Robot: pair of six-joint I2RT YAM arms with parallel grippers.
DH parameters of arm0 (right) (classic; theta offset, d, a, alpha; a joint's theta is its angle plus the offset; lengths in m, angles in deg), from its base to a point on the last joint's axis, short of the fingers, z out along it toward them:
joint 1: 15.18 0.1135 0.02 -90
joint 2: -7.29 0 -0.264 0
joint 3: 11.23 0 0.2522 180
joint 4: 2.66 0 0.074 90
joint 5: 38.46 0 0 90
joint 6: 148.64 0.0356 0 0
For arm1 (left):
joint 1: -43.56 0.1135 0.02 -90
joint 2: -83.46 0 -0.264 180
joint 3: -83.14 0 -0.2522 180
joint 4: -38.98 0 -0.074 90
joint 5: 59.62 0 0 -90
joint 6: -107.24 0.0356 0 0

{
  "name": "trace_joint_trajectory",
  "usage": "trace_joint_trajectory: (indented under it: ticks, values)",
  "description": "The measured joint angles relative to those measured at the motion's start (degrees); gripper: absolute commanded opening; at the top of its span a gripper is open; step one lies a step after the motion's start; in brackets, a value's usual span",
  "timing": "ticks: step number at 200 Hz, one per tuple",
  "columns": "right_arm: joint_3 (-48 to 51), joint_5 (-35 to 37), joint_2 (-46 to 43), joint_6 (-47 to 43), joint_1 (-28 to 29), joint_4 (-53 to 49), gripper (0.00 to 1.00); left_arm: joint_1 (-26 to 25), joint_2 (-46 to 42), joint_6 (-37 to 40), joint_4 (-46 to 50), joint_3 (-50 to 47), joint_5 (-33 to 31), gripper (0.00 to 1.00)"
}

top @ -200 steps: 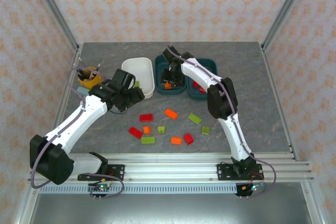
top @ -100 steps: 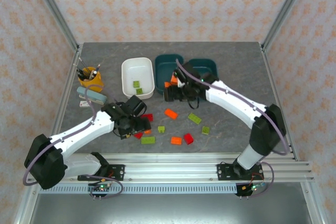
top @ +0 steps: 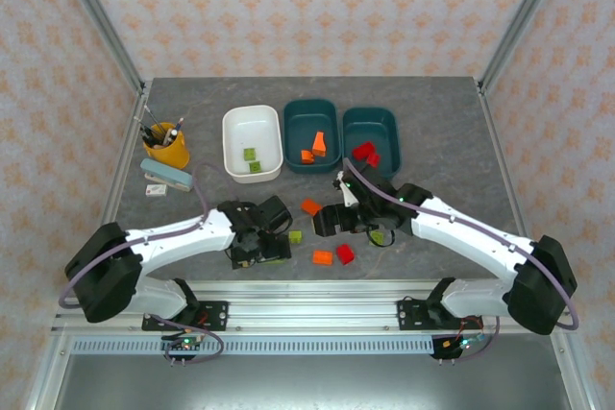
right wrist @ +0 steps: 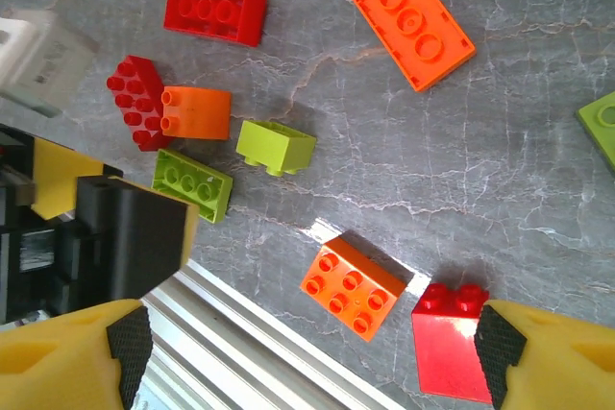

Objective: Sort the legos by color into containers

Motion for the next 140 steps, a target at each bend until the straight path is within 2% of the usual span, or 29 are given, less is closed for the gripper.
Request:
trace_joint_trajectory:
  ticks: [69, 140]
  values:
    - [0.44, -0.46, -0.09, 0.81, 0.00, 0.98, 0.89, -1.66, 7.56, 1.07, -1.44, 3.17, -1.46, 0.92]
    - [1.22, -0.59, -1.57, 1.46, 0.00, 1.07, 0.88, -1.66, 10.29, 2.27, -1.77, 3.32, -2.62, 0.76]
